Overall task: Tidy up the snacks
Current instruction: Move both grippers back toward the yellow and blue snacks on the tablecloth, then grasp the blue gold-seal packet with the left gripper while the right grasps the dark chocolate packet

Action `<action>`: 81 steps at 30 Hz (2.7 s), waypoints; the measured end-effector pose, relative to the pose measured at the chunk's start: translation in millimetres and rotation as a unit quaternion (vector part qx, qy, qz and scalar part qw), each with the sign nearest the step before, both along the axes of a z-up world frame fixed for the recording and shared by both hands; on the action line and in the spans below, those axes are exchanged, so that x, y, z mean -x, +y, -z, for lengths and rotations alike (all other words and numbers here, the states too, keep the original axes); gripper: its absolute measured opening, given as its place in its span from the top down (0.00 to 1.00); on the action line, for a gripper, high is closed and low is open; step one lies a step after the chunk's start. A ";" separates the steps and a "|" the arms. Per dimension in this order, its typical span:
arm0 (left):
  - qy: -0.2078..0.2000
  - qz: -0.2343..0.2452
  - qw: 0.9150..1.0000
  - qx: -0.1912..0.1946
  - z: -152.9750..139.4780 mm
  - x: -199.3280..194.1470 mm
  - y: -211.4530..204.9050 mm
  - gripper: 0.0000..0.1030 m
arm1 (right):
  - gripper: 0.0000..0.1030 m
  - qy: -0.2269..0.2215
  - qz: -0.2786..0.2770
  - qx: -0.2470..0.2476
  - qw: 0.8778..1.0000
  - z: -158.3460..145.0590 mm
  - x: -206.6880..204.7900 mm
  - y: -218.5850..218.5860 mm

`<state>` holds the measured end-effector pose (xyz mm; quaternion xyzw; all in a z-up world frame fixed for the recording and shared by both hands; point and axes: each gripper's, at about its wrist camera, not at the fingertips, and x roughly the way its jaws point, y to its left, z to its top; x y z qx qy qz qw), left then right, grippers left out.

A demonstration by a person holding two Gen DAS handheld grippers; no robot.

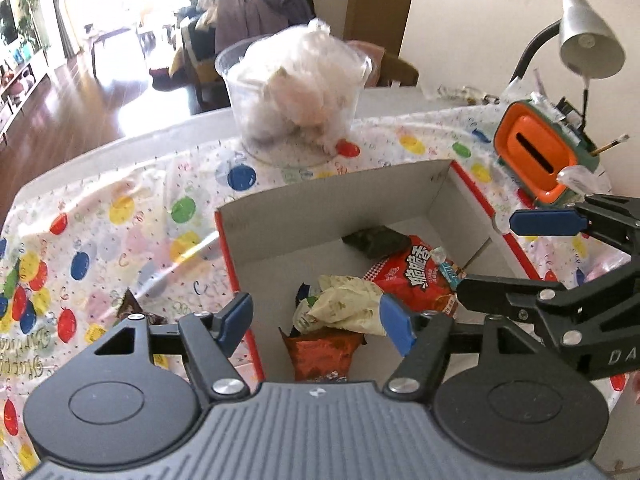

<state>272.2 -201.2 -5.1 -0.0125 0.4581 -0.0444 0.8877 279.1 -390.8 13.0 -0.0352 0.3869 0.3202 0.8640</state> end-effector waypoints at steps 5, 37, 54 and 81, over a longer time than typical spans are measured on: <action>-0.025 -0.007 1.000 0.003 -9.9 21.1 17.4 0.27 | 0.08 -0.016 0.001 -0.014 1.000 -8.8 15.6 8.9; -0.054 -0.102 0.993 -0.003 -2.5 143.8 236.2 0.18 | 0.00 -0.028 -0.018 -0.009 0.999 16.1 107.8 168.7; 0.050 -0.169 0.984 0.021 71.7 152.5 274.9 0.18 | 0.02 -0.015 0.000 0.031 0.999 71.0 51.6 244.8; 0.164 -0.268 0.945 0.085 136.0 168.8 249.3 0.38 | 0.33 0.061 -0.001 0.093 0.994 146.6 -33.6 307.5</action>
